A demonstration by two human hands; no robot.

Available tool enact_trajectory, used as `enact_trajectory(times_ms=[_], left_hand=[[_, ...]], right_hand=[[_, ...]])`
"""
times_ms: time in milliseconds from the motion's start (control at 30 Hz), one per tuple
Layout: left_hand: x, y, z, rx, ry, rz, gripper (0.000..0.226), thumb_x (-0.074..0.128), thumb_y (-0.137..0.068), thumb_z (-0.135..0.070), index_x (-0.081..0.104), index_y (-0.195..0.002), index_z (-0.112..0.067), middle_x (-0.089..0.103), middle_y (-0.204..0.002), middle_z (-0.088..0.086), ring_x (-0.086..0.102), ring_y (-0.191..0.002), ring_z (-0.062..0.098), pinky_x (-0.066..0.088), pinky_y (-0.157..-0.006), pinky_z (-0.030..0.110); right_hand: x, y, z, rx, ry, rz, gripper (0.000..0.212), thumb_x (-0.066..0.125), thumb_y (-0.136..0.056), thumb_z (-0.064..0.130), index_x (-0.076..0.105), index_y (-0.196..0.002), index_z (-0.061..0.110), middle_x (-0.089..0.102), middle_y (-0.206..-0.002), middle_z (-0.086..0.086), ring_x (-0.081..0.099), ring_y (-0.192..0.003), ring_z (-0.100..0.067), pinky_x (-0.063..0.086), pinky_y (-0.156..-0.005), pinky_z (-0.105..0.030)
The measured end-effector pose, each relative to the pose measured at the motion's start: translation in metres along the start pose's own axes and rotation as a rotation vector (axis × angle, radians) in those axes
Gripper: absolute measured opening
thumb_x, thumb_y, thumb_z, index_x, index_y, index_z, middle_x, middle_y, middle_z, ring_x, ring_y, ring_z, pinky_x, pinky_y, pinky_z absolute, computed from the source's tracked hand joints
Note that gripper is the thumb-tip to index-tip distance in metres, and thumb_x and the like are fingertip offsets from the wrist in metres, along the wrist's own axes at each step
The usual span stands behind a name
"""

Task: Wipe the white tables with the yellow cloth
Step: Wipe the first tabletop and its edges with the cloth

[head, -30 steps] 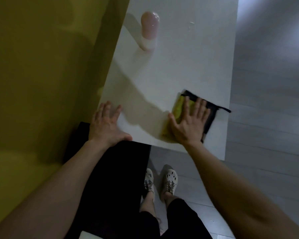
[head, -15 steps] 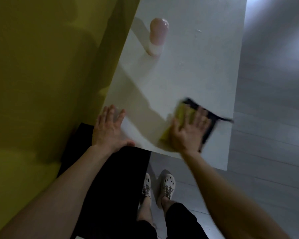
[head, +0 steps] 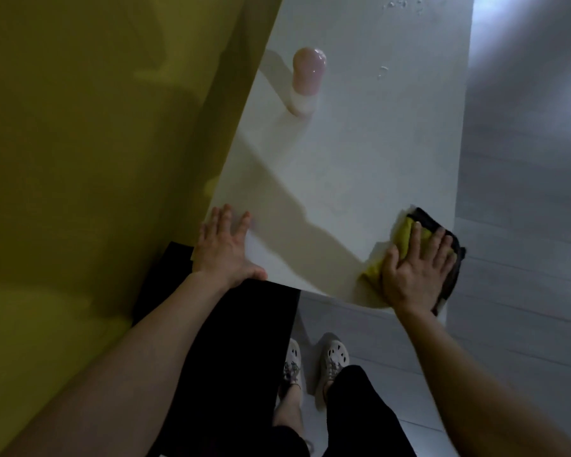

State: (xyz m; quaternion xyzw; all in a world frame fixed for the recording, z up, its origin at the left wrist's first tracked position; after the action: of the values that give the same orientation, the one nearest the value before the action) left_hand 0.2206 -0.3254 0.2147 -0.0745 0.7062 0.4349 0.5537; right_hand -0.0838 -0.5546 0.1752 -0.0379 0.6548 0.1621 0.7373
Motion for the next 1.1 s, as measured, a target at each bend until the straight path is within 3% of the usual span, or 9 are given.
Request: enact_trajectory(times_ms=[67,167,300,467,567,633,733,900,1100], left_hand=[[0.001,0.001,0.002,-0.003,-0.002,0.007,0.147,0.071,-0.067,-0.093,-0.014,-0.172,-0.033,-0.024,-0.179,0.013,-0.022,-0.166,0.034,0.001,-0.136,0.055],[0.0,0.002,0.003,-0.011,-0.018,-0.004,0.146,0.07,-0.068,-0.094,-0.012,-0.172,-0.033,-0.023,-0.179,0.012,-0.021,-0.166,0.033,0.001,-0.136,0.054],[-0.003,0.004,0.006,-0.012,-0.012,0.014,0.145,0.07,-0.07,-0.092,-0.013,-0.172,-0.033,-0.025,-0.179,0.012,-0.022,-0.166,0.033,0.0,-0.136,0.054],[-0.008,0.005,0.001,-0.025,-0.044,0.052,0.147,0.071,-0.069,-0.093,-0.014,-0.172,-0.031,-0.019,-0.18,0.015,-0.017,-0.167,0.036,0.004,-0.136,0.054],[-0.019,0.006,-0.014,0.01,-0.099,0.027,0.148,0.082,-0.069,-0.083,-0.008,-0.172,-0.029,-0.013,-0.18,0.016,-0.009,-0.168,0.037,0.013,-0.134,0.058],[-0.026,0.006,-0.036,0.098,-0.142,-0.004,0.15,0.093,-0.068,-0.066,-0.012,-0.171,-0.036,-0.016,-0.18,0.014,-0.007,-0.168,0.036,0.018,-0.133,0.058],[-0.032,-0.002,-0.061,0.161,-0.164,0.033,0.161,0.105,-0.061,-0.044,-0.014,-0.169,-0.045,-0.017,-0.18,0.013,-0.005,-0.168,0.039,0.02,-0.133,0.058],[-0.028,-0.019,-0.061,0.166,-0.177,0.044,0.168,0.109,-0.049,-0.043,-0.008,-0.169,-0.047,-0.013,-0.181,0.012,-0.001,-0.167,0.041,0.027,-0.131,0.058],[-0.028,-0.016,-0.068,0.185,-0.181,0.051,0.171,0.108,-0.051,-0.047,-0.018,-0.167,-0.048,-0.02,-0.18,0.012,-0.004,-0.167,0.041,0.027,-0.131,0.057]], right_hand=[[0.011,0.025,0.063,-0.082,-0.04,-0.031,0.08,0.028,-0.105,0.062,0.012,-0.174,0.026,-0.002,-0.18,-0.021,-0.005,-0.167,-0.041,0.005,-0.132,-0.066],[0.027,0.07,0.161,-0.457,-0.025,-0.005,0.079,0.042,-0.103,0.055,0.019,-0.174,0.027,0.0,-0.18,-0.021,-0.006,-0.167,-0.041,0.004,-0.133,-0.063],[0.022,0.071,0.152,-0.645,-0.043,0.061,0.079,0.043,-0.103,0.054,0.013,-0.174,0.035,-0.005,-0.182,-0.009,-0.011,-0.168,-0.03,0.006,-0.135,-0.056],[-0.003,0.007,-0.009,-0.247,0.044,0.03,0.078,0.031,-0.102,0.058,0.007,-0.174,0.038,-0.01,-0.182,-0.004,-0.01,-0.168,-0.025,0.008,-0.134,-0.057],[-0.003,-0.002,-0.016,-0.046,0.012,0.004,0.079,0.026,-0.103,0.062,0.009,-0.174,0.031,-0.008,-0.182,-0.011,-0.009,-0.168,-0.031,0.008,-0.133,-0.061],[0.003,0.026,0.014,-0.108,0.009,-0.012,0.08,0.032,-0.105,0.062,0.011,-0.174,0.029,-0.006,-0.181,-0.015,-0.008,-0.168,-0.036,0.007,-0.133,-0.063],[0.014,0.086,0.055,-0.432,0.018,0.043,0.086,0.048,-0.102,0.057,0.009,-0.174,0.031,-0.008,-0.181,-0.014,-0.011,-0.168,-0.036,0.007,-0.134,-0.061],[0.008,0.071,0.04,-0.612,0.019,0.1,0.083,0.041,-0.105,0.07,0.005,-0.173,0.038,-0.01,-0.182,-0.007,-0.013,-0.168,-0.029,0.006,-0.135,-0.056],[-0.019,-0.089,0.003,-0.209,0.034,0.059,0.084,0.018,-0.102,0.08,-0.001,-0.173,0.04,-0.011,-0.182,-0.009,-0.013,-0.168,-0.029,-0.002,-0.134,-0.058]])
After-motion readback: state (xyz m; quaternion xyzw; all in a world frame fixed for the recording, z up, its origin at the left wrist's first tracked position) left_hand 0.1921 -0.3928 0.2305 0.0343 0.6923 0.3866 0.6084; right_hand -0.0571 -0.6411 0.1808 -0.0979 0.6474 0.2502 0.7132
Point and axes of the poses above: each hand's wrist, its own y-axis away from the middle knuckle, its own x-axis out of the palm, z = x × y, the point moved 5 cm from there along -y, towards the middle knuckle
